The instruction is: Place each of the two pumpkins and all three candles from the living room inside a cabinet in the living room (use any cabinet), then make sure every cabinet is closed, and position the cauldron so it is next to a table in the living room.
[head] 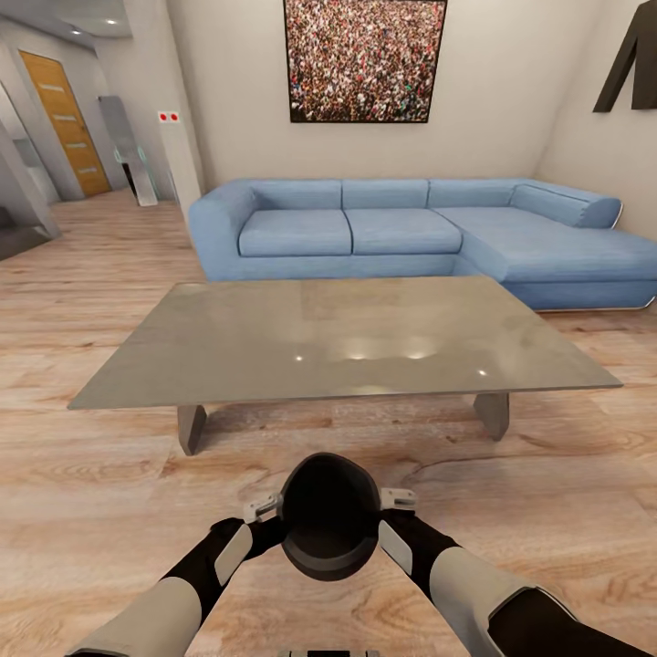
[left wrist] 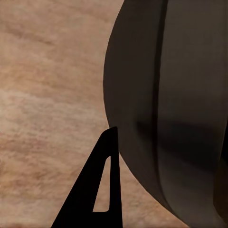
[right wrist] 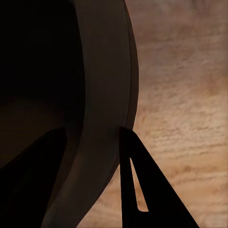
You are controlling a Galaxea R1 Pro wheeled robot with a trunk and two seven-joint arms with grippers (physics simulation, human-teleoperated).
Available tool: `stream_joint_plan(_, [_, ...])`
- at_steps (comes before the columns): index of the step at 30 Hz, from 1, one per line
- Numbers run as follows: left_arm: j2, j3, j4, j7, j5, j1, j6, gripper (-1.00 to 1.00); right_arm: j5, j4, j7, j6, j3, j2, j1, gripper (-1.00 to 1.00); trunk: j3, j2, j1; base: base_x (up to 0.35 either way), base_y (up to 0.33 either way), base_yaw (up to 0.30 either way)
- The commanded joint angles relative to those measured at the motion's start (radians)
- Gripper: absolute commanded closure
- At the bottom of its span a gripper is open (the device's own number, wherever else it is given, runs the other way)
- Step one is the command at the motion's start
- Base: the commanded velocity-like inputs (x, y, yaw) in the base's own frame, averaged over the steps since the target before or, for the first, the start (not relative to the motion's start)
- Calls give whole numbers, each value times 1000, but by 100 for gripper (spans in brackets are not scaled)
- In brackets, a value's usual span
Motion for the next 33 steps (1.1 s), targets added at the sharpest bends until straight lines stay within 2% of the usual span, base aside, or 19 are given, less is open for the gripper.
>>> stream_joint_plan(1, [2,-8,-1,13,-11,1,5,100,20,-25,-7,1,-18,0,-2,100,-1,0,0,0,0,0])
stream_joint_plan(33, [2,-8,-1,16,-11,1,7,100,20,-25,-7,1,-18,0,-2,100,-1,0,0,145,0,0])
